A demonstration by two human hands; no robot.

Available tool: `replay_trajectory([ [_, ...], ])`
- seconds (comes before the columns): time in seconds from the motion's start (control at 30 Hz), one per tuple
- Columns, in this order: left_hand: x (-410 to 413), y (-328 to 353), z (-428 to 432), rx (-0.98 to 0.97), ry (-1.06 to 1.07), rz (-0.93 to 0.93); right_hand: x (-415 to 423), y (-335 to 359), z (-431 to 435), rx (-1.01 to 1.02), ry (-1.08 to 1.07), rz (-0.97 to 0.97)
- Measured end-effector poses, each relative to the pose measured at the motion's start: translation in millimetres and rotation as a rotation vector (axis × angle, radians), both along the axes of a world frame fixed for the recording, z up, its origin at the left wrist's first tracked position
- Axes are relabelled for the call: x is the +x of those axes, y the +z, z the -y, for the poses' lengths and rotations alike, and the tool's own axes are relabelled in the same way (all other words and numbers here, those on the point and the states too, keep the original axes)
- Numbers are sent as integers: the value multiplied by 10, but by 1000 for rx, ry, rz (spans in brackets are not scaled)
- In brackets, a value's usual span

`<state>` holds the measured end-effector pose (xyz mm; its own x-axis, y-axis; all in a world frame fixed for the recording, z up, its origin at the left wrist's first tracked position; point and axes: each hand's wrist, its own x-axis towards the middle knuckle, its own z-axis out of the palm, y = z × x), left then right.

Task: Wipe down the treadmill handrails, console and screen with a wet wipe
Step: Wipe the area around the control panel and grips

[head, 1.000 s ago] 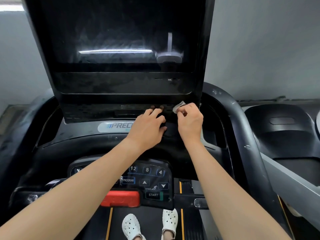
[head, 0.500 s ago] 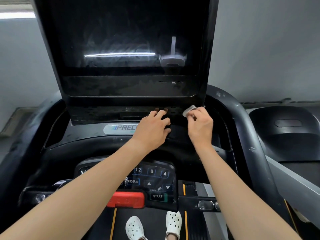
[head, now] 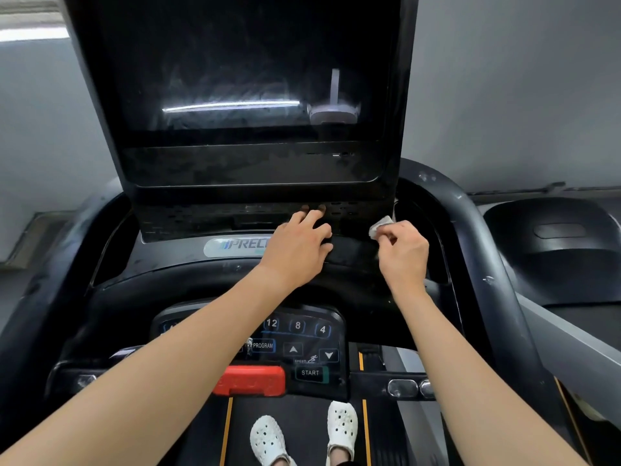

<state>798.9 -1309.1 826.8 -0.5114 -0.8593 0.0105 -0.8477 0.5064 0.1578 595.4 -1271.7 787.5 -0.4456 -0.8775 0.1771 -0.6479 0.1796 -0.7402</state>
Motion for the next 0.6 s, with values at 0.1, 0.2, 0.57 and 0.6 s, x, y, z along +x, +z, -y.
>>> replay_trajectory([
  [0.1, 1, -7, -3, -3, 1, -6, 54, 19, 8, 42, -80, 13],
  [0.2, -11, -1, -11, 1, 2, -4, 237, 40, 106, 19, 61, -51],
  [0.57, 16, -52, -8, -12, -3, -31, 6, -30, -45, 20, -96, -85],
  [0.6, 12, -56, -9, -15, -4, -33, 45, -20, -26, 27, -102, -104],
])
